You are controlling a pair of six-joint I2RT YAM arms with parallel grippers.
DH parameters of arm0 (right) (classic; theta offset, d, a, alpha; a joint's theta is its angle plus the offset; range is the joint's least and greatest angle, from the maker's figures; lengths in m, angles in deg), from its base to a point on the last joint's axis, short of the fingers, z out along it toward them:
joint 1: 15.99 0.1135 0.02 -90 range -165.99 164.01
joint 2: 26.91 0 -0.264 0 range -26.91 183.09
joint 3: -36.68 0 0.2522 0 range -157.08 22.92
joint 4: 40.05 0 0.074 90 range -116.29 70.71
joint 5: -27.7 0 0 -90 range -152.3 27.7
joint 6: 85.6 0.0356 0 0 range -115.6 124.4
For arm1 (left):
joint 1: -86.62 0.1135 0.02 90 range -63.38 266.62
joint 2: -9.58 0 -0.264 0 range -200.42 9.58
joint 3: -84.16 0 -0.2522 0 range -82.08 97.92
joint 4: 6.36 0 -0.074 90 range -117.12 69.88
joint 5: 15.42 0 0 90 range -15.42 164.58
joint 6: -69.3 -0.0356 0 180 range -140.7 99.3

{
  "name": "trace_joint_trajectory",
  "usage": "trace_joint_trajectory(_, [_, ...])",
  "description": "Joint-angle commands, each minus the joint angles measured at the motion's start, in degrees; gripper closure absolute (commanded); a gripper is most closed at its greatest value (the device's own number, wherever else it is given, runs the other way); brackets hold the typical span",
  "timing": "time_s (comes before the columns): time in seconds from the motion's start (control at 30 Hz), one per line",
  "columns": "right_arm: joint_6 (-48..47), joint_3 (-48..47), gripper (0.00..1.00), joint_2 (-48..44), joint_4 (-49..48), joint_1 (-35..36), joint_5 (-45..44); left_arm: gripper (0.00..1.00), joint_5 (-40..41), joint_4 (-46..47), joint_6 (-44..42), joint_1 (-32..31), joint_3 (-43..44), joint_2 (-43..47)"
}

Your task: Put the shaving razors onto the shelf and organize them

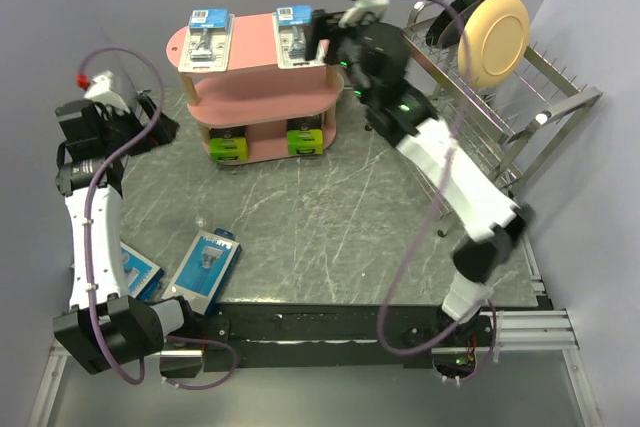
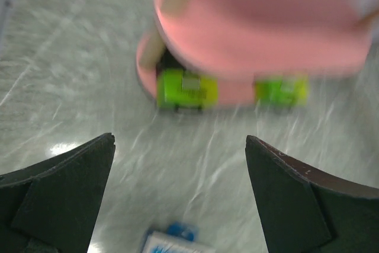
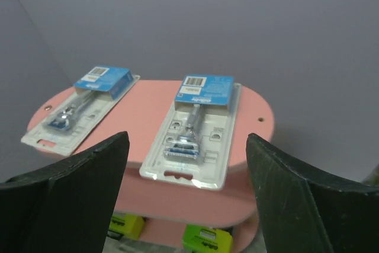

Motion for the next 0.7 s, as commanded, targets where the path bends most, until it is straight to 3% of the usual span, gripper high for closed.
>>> trace_joint_trajectory(0.0, [2.1,14.0,0.08,-11.9,-0.6,0.4,3.5,0.04,-16.5,-11.2,-28.0,0.2,-4.4,1.5])
trace_joint_trajectory(0.03, [2.2,22.1,0.01,-13.8,-1.1,0.5,8.1,0.03,-18.4,-14.4,-32.6,0.2,-4.9,1.0])
trace_joint_trajectory(0.07, [1.5,26.7,0.0,-17.9,-3.6,0.5,10.7,0.04,-18.3,-20.1,-40.2,0.1,-6.2,0.0])
trace_joint_trajectory(0.13, [1.1,39.1,0.0,-23.4,-8.3,1.3,16.3,0.03,-16.2,-22.6,-45.5,0.0,-7.7,-2.1])
trace_joint_trajectory(0.23, [2.2,49.8,0.0,-26.0,-10.9,1.8,27.0,0.03,-15.0,-25.8,-51.2,0.0,-11.2,-4.4])
trace_joint_trajectory(0.3, [1.8,52.1,0.0,-24.9,-9.9,2.1,36.8,0.03,-12.3,-24.1,-53.5,0.0,-15.2,-6.1])
trace_joint_trajectory(0.43, [1.6,57.3,0.0,-22.2,-10.7,2.7,41.5,0.01,-7.7,-19.9,-56.4,0.0,-21.0,-8.3])
trace_joint_trajectory(0.57, [-1.0,57.4,0.0,-16.4,-11.4,2.7,47.9,0.1,-5.5,-19.6,-57.7,0.0,-20.9,-14.6])
trace_joint_trajectory(0.67, [3.9,56.6,0.0,-10.8,-15.8,2.9,53.1,0.19,-3.2,-17.1,-56.3,0.1,-20.5,-18.7])
